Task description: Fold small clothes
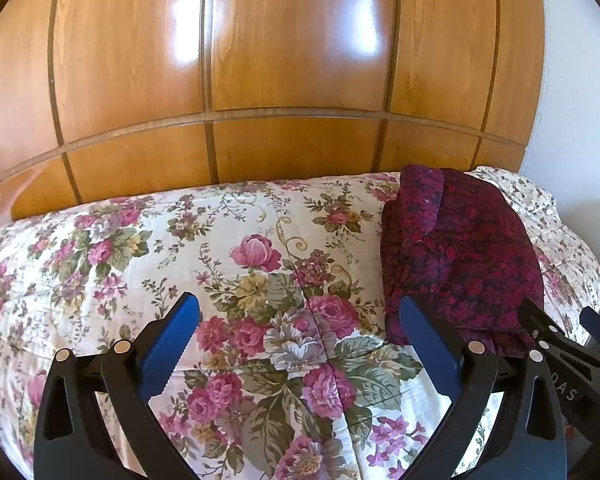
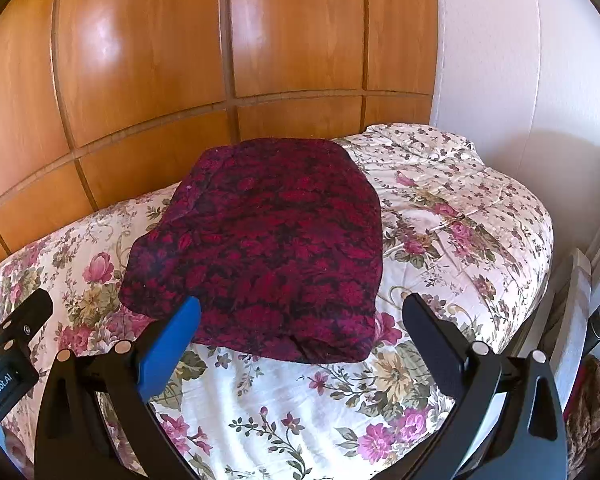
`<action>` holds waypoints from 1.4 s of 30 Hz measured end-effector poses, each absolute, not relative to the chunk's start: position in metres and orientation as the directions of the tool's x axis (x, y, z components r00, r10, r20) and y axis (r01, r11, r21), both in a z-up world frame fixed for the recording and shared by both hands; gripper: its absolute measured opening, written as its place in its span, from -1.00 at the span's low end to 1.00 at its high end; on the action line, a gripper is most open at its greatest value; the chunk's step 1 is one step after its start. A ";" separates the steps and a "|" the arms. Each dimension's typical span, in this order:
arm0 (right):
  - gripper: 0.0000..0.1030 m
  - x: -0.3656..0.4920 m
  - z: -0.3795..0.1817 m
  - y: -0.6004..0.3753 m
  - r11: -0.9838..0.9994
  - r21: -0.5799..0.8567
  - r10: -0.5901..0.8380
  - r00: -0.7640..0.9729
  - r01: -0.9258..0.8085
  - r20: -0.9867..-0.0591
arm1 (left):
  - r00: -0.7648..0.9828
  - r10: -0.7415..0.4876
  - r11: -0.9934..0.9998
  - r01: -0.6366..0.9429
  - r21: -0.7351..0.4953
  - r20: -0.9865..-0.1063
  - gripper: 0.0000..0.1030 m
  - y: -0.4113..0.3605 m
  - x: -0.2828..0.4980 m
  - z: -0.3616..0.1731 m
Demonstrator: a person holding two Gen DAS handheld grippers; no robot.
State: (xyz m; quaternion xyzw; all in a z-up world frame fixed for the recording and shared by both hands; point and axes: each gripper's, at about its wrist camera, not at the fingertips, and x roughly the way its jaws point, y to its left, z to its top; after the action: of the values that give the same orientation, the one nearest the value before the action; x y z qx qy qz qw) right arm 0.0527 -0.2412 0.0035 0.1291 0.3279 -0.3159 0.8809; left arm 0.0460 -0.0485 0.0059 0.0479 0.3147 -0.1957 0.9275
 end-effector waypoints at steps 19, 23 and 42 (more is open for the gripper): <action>0.96 0.049 0.007 -0.239 0.766 0.026 -0.479 0.596 0.643 -0.645 | 0.740 -0.309 0.932 0.362 -0.034 -0.598 0.92 -0.054 0.040 0.010; 0.96 0.048 0.008 -0.239 0.764 0.028 -0.481 0.600 0.644 -0.639 | 0.747 -0.304 0.936 0.350 -0.040 -0.591 0.92 -0.052 0.039 0.013; 0.96 0.046 0.008 -0.238 0.765 0.031 -0.479 0.600 0.643 -0.641 | 0.744 -0.300 0.936 0.351 -0.034 -0.597 0.92 -0.055 0.037 0.010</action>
State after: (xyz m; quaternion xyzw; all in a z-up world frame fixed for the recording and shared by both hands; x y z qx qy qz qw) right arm 0.0463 -0.2384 0.0075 0.1305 0.3152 -0.3171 0.8849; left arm 0.0372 -0.0548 0.0103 0.0404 0.3123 -0.1746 0.9329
